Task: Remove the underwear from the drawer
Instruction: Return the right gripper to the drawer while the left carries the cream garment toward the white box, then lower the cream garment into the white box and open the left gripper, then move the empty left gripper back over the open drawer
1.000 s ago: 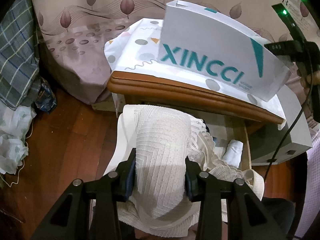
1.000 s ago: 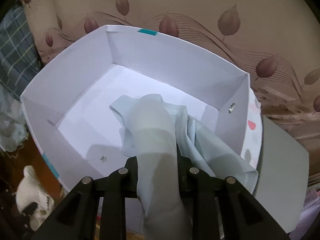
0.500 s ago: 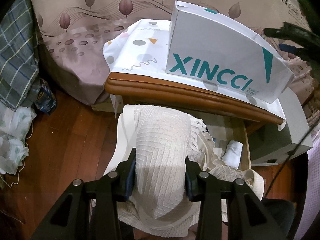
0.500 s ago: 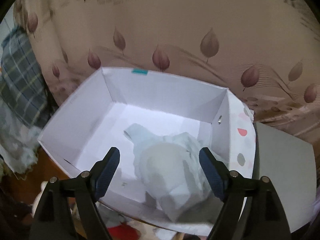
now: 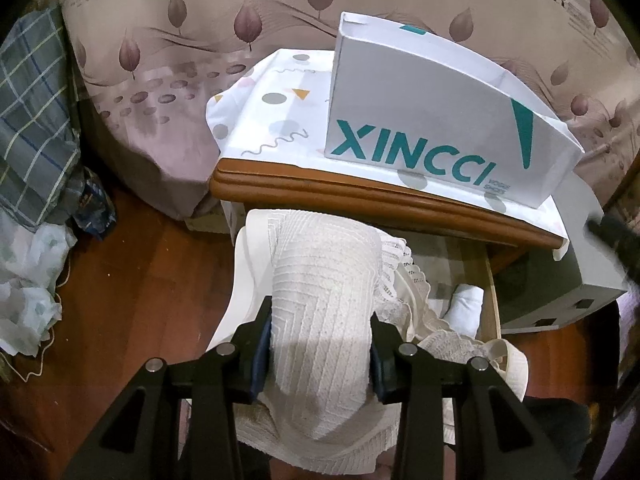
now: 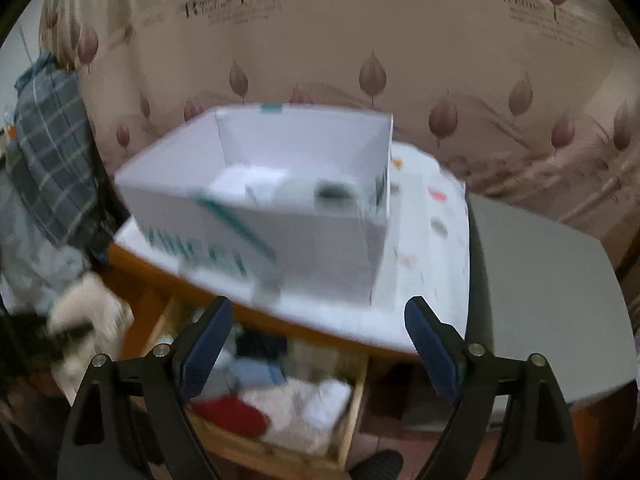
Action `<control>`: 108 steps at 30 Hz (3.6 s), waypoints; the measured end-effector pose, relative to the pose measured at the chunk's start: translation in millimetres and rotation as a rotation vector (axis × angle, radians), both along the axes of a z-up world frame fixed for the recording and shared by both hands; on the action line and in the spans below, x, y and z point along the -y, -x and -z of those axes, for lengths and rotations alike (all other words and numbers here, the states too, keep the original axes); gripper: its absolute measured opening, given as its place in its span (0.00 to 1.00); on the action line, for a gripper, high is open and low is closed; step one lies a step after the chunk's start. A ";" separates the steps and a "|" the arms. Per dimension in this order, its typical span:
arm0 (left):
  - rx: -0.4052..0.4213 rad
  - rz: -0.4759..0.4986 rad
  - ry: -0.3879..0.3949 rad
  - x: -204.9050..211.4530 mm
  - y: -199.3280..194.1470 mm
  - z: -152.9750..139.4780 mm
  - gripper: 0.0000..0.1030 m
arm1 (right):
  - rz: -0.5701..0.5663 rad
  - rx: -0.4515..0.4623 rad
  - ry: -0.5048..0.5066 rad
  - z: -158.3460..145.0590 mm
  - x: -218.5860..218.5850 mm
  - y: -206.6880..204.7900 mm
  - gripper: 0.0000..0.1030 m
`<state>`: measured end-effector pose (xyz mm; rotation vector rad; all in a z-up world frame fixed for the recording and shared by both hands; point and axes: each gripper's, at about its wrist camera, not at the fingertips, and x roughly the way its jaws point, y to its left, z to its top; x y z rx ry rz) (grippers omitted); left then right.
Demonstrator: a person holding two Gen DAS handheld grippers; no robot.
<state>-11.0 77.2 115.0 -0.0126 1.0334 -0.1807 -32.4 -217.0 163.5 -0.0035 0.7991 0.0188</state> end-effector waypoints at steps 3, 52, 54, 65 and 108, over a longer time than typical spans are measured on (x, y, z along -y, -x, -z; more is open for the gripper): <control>0.010 0.006 -0.007 2.1 0.8 -5.3 0.38 | 0.002 -0.062 -0.003 34.1 0.8 10.7 0.84; 0.024 0.162 -0.094 138.6 -221.7 -89.2 0.39 | 0.072 -0.301 -0.127 171.4 10.6 31.1 0.85; 0.002 0.148 -0.118 142.6 -229.7 -77.8 0.40 | 0.069 -0.303 -0.127 172.3 10.1 30.7 0.85; -0.058 0.127 -0.124 137.2 -236.7 -48.0 0.62 | 0.072 -0.317 -0.139 175.7 10.3 30.1 0.85; -0.108 0.137 -0.228 36.9 -54.3 89.1 0.68 | 0.043 -0.493 -0.151 191.6 -13.0 14.2 0.85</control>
